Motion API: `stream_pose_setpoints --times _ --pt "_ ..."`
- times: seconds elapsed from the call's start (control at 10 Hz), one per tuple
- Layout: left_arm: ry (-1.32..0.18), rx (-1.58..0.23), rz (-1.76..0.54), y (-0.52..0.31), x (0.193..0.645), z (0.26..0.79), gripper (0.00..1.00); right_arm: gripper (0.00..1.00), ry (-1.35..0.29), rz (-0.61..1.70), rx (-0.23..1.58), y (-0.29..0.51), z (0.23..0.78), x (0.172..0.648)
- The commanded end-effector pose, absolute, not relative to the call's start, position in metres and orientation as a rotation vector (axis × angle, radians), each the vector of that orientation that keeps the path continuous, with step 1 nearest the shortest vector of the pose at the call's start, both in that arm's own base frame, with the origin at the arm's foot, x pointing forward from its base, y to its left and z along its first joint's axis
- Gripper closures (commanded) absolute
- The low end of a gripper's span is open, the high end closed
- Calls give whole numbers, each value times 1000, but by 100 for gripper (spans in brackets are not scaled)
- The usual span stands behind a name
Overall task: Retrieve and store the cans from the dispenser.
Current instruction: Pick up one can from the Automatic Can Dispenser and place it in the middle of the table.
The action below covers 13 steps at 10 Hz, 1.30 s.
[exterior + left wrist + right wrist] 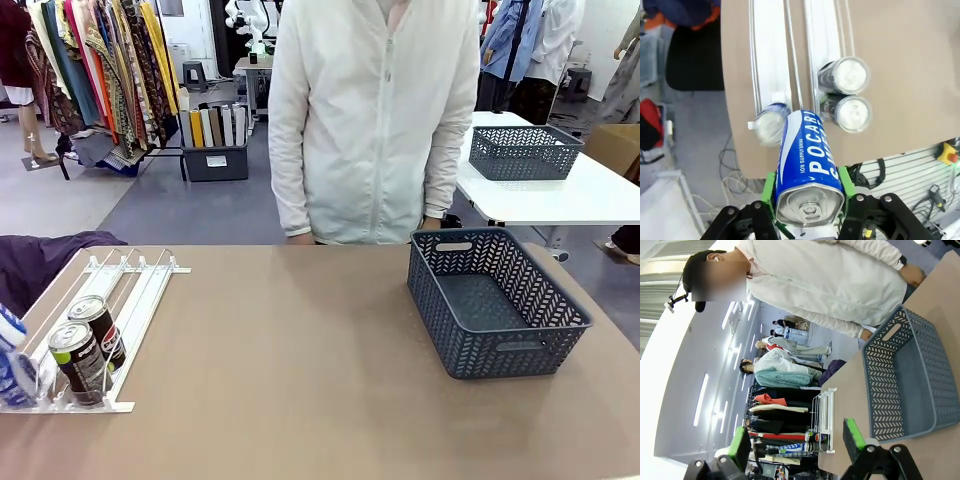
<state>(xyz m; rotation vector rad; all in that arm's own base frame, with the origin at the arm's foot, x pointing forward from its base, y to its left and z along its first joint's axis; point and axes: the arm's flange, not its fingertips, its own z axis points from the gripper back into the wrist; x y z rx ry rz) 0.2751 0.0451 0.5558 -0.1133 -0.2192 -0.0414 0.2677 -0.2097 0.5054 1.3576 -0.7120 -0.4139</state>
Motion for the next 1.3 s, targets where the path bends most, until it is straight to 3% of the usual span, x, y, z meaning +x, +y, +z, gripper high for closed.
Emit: stream_pose_setpoints --times 0.0,0.4,0.5,0.9,1.2 --pt "-293 -156 -69 53 271 577 100 0 -741 -410 1374 -209 509 271" --pt "-371 -283 -22 78 262 578 100 0 -741 -410 1374 -209 509 271" --pt "-345 -188 -47 64 259 592 100 0 -741 -410 1374 -209 509 271" --pt "-340 -208 -42 65 260 584 100 0 -741 -410 1374 -209 509 271" --pt "-412 -279 -151 -29 309 593 100 0 -741 -410 1374 -209 509 271"
